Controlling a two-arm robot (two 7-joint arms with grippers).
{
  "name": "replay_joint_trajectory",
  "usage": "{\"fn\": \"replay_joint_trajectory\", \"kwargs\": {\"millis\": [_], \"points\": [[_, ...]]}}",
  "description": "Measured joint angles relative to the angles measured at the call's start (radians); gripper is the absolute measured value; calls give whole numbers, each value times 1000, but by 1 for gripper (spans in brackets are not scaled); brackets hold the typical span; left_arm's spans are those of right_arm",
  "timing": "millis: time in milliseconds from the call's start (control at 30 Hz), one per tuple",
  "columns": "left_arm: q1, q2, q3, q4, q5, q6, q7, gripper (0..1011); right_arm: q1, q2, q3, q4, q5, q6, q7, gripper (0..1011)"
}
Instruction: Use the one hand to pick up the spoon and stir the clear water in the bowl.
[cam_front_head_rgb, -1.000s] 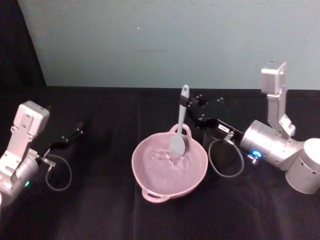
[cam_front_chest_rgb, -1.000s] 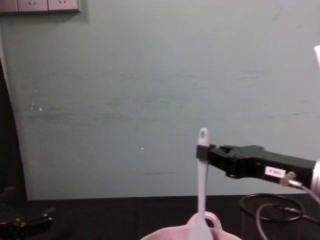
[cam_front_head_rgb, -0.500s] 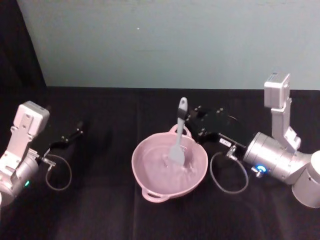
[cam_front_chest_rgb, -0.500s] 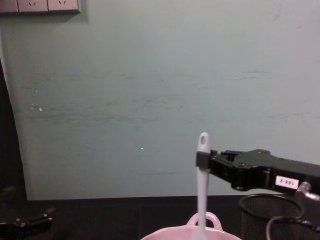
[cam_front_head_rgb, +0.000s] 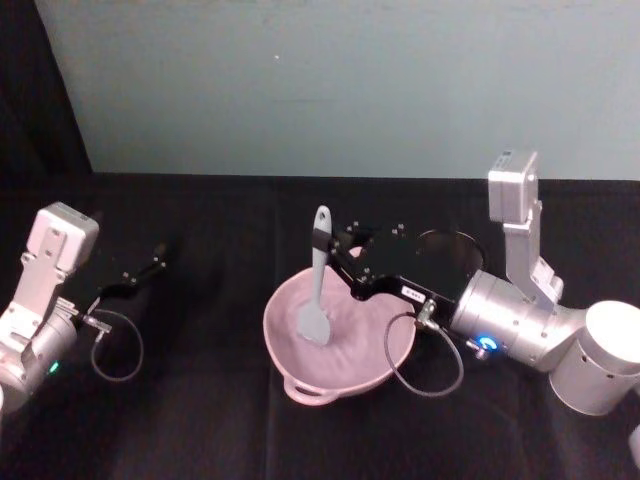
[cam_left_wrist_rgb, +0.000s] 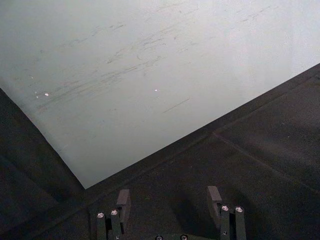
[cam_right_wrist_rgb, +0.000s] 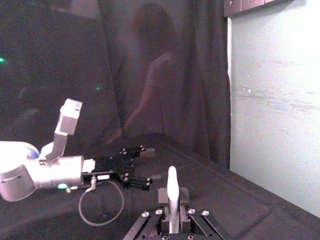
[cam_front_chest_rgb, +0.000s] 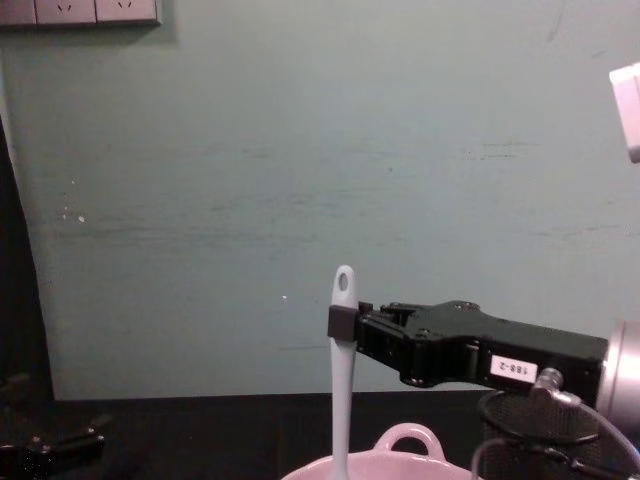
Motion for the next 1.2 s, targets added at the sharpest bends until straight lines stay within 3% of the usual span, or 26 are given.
{"fn": "replay_joint_trajectory", "kwargs": {"millis": [300,500,867,1200], "points": [[0,0,0,0,0,0,0,1005,56,-51,-2,115,15,-5,-6,121],[0,0,0,0,0,0,0,1005,67,-52,14,141,-6,-5,-47,121],[0,0,0,0,0,0,0,1005,19,13,65,53,-59,-2,-96,121],[0,0,0,0,0,0,0,1005,-32,31,61,-31,-72,6,-81,121]]}}
